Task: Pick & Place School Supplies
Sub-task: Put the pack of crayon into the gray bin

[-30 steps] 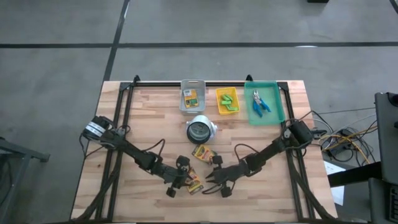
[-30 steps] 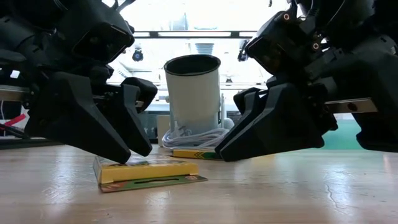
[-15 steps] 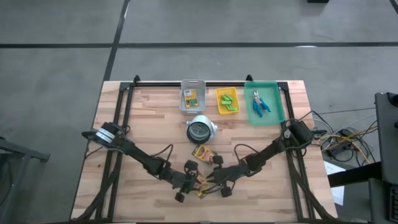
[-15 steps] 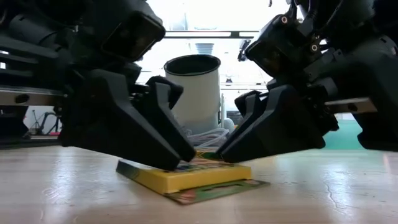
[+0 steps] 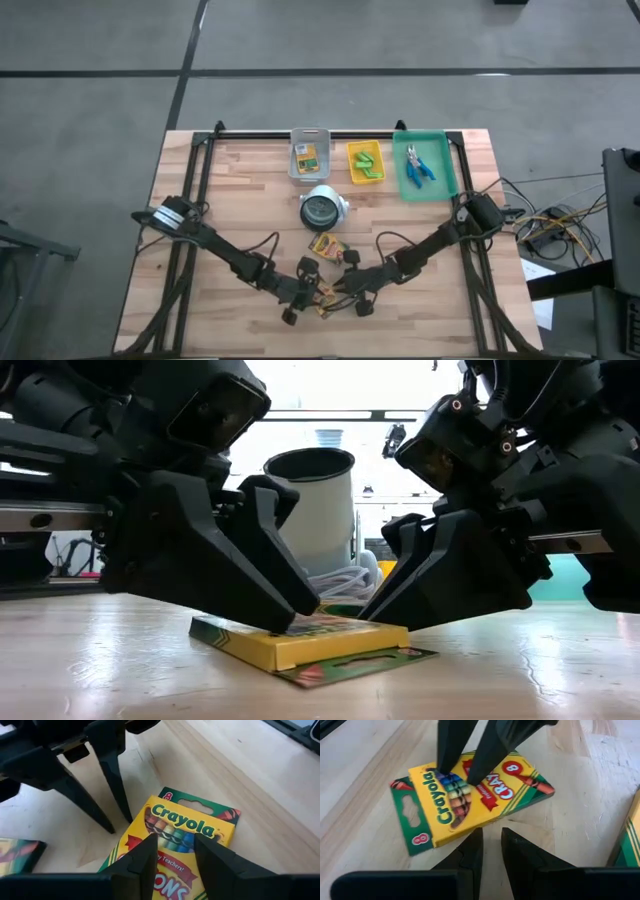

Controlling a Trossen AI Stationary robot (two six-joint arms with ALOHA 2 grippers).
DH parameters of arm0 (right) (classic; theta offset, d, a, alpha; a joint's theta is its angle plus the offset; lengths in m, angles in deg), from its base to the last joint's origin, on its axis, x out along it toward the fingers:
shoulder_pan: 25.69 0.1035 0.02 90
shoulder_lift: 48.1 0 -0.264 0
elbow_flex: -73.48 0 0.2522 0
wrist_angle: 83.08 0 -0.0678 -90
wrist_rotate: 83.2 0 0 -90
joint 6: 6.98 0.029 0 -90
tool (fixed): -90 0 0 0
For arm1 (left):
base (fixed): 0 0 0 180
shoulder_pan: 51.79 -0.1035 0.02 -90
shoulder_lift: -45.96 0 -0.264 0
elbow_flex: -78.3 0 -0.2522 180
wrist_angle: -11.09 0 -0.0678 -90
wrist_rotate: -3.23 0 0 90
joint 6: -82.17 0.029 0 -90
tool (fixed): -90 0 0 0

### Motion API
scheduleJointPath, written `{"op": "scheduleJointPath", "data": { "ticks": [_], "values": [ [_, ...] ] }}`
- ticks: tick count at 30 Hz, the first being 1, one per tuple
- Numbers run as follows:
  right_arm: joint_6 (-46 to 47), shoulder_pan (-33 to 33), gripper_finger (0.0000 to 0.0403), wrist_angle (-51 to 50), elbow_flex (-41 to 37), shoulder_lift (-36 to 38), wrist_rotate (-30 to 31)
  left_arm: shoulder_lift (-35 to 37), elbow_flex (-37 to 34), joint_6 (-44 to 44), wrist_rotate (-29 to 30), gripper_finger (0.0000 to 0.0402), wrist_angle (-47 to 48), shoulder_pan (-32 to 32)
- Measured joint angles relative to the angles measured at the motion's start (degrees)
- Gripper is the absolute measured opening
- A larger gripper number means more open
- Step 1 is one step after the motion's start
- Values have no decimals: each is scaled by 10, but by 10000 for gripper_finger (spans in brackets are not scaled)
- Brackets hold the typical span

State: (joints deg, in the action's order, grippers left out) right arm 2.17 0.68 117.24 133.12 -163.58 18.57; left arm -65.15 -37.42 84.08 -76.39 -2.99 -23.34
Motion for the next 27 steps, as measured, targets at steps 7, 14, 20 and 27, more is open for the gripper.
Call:
{"op": "scheduleJointPath", "data": {
  "ticks": [7,14,20,27],
  "values": [
    [-1,0,68,-6,5,0,-1,66,-1,-11,34,135,34,-1],
    [-2,0,68,-11,12,0,-2,134,0,-161,31,135,107,4],
    [-3,0,68,-10,14,0,-3,147,-3,-383,25,135,245,28],
    [-3,0,68,-3,13,0,0,124,-2,-474,25,135,258,58]
  ]
}}
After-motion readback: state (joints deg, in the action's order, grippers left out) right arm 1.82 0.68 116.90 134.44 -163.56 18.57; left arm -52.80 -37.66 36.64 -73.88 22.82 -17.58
